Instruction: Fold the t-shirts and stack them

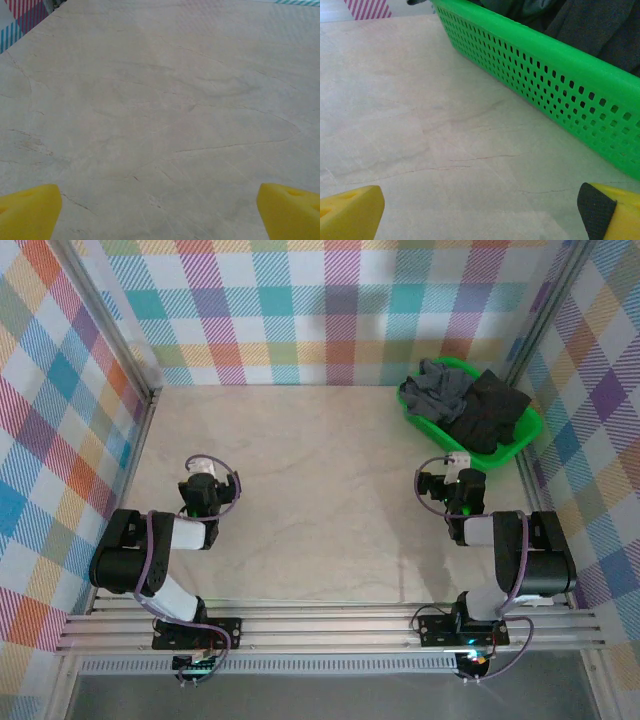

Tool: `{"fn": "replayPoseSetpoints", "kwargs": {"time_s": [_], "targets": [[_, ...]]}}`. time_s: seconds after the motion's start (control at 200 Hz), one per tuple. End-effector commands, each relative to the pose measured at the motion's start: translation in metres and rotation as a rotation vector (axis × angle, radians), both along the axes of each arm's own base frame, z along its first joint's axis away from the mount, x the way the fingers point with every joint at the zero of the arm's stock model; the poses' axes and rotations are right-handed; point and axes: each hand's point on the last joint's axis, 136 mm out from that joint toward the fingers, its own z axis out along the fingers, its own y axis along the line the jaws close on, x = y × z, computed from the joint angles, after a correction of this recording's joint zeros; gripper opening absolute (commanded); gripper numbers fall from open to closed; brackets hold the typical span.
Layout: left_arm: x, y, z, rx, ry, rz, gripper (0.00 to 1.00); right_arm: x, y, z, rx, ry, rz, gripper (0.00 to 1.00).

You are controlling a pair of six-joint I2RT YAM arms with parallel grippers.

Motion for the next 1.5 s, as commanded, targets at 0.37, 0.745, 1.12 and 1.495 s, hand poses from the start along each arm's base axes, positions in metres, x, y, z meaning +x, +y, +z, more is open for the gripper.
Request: {"fn": "replayPoseSetpoints", "kwargs": {"time_s": [0.37, 0.745, 1.12, 1.495], "targets": [[0.000, -0.001, 0.009, -0.002, -0.039, 0.004, 1.00, 0.005, 0.000, 0.010, 0.003, -0.039, 0.000, 1.00], [-0.001, -0.001, 0.014, -0.005, -0.052, 0.001, 1.00, 0.004, 0.000, 0.017, -0.009, -0.053, -0.012, 1.00], [-0.050, 0.003, 0.192, -0.283, -0.041, 0.408, 1.00, 0.005, 0.069, 0.214, 0.299, 0.062, -0.028, 1.00], [0.042, -0.162, 0.246, -0.718, 0.185, -0.196, 0.92, 0.122, -0.050, 0.182, 0.264, 0.194, -0.486, 0.90]]}}
